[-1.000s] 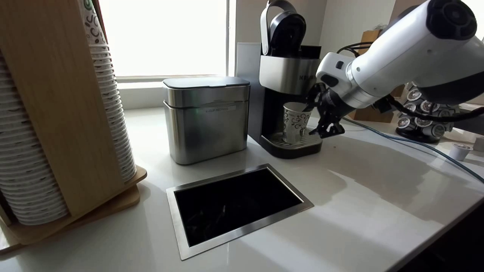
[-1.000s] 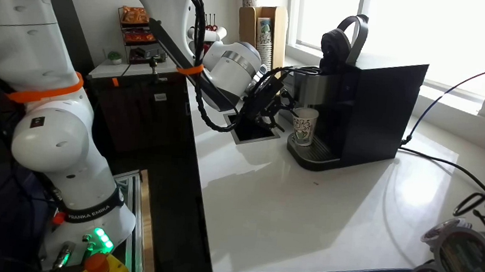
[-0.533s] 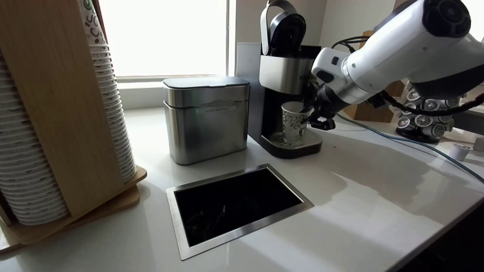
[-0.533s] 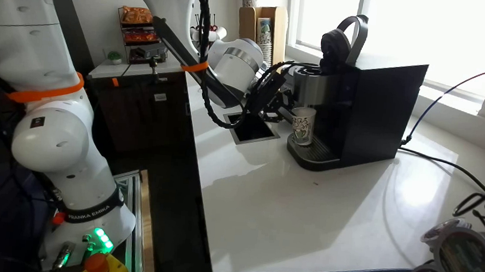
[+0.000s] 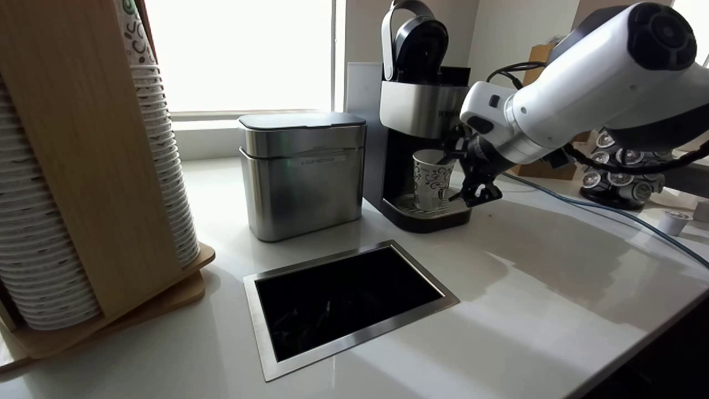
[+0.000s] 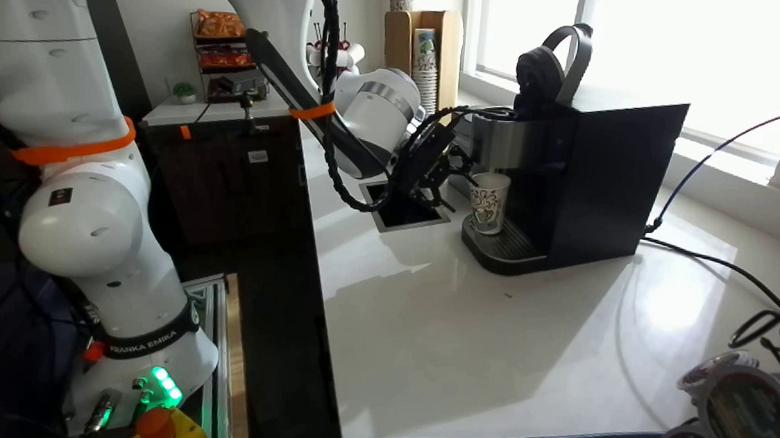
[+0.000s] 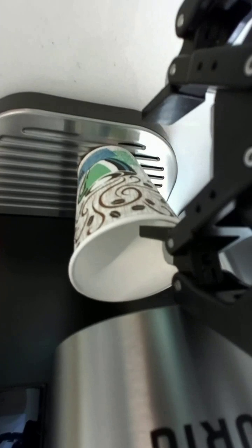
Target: Remove the cup from the coffee maker
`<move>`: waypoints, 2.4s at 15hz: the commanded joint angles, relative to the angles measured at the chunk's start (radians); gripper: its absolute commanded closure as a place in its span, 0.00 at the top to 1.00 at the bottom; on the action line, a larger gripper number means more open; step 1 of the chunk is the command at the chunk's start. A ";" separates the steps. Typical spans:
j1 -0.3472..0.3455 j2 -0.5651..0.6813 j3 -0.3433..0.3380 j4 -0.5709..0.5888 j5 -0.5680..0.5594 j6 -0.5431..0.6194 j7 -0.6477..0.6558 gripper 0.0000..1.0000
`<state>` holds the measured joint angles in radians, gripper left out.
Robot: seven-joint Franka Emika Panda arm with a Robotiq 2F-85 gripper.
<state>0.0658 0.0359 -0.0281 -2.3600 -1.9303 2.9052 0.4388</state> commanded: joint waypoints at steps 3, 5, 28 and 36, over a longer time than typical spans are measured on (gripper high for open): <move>0.018 -0.055 0.023 -0.025 -0.130 -0.122 0.092 1.00; 0.027 -0.076 0.040 -0.042 -0.162 -0.201 0.109 0.98; -0.100 -0.312 0.036 -0.381 -0.194 0.042 0.207 1.00; -0.147 -0.290 0.329 -0.392 0.399 -0.311 -0.426 1.00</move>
<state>-0.1287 -0.2392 0.2363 -2.7519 -1.7284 2.7370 0.2099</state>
